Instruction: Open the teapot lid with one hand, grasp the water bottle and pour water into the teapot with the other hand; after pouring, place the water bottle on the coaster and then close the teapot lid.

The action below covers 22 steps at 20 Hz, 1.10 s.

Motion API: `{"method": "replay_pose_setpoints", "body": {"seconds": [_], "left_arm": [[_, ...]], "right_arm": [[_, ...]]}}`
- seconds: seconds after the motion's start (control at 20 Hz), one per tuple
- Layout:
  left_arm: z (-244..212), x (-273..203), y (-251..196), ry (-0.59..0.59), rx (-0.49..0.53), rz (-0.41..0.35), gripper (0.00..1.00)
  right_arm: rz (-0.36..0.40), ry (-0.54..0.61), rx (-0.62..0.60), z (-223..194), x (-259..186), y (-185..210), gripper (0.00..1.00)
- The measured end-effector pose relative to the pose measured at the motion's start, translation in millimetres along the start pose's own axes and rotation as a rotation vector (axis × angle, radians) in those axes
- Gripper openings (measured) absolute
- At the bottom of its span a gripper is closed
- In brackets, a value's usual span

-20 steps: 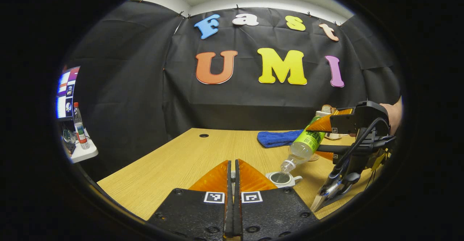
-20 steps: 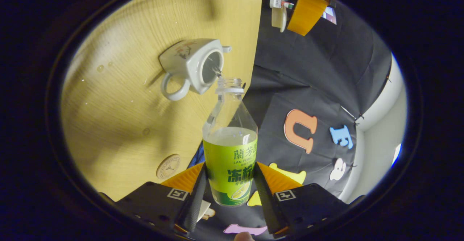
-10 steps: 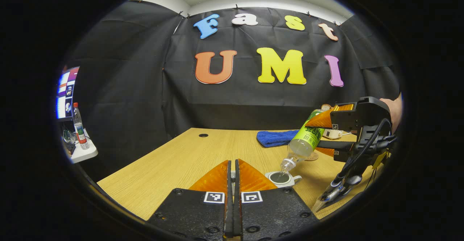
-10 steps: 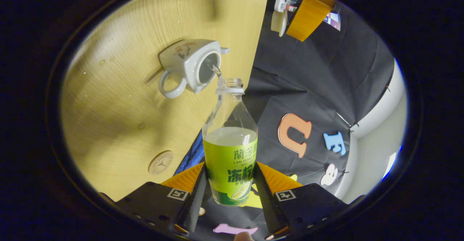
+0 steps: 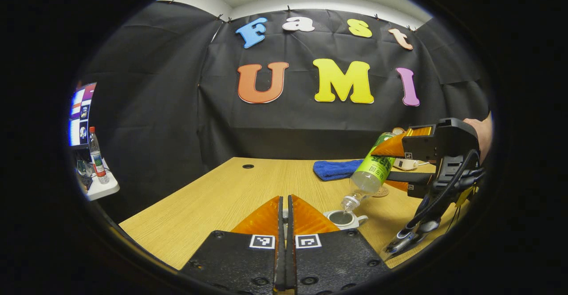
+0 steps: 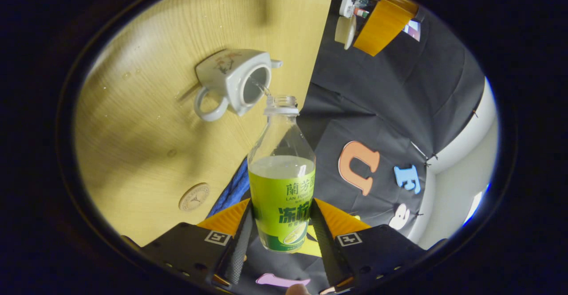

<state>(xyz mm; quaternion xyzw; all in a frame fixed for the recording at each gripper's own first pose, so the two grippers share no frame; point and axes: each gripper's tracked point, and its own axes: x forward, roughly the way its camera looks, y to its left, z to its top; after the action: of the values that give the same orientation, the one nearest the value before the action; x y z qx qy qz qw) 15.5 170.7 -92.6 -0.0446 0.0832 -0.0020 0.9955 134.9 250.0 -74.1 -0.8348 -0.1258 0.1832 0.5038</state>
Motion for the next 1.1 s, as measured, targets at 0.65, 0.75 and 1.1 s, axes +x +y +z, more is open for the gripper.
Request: {"method": "replay_pose_setpoints", "body": {"seconds": [0.65, 0.75, 1.1], "left_arm": [[2, -1, 5, -0.005, -0.005, 0.015, 0.02], [3, -2, 8, -0.012, -0.006, 0.022, 0.02], [13, -1, -6, -0.020, -0.007, 0.024, 0.02]], "right_arm": [[0.023, -0.023, 0.065, 2, 1, 7, 0.72], [0.061, -0.034, 0.162, 2, 4, 15, 0.71], [0.223, -0.069, 0.670, 9, -7, 44, 0.71]]}}
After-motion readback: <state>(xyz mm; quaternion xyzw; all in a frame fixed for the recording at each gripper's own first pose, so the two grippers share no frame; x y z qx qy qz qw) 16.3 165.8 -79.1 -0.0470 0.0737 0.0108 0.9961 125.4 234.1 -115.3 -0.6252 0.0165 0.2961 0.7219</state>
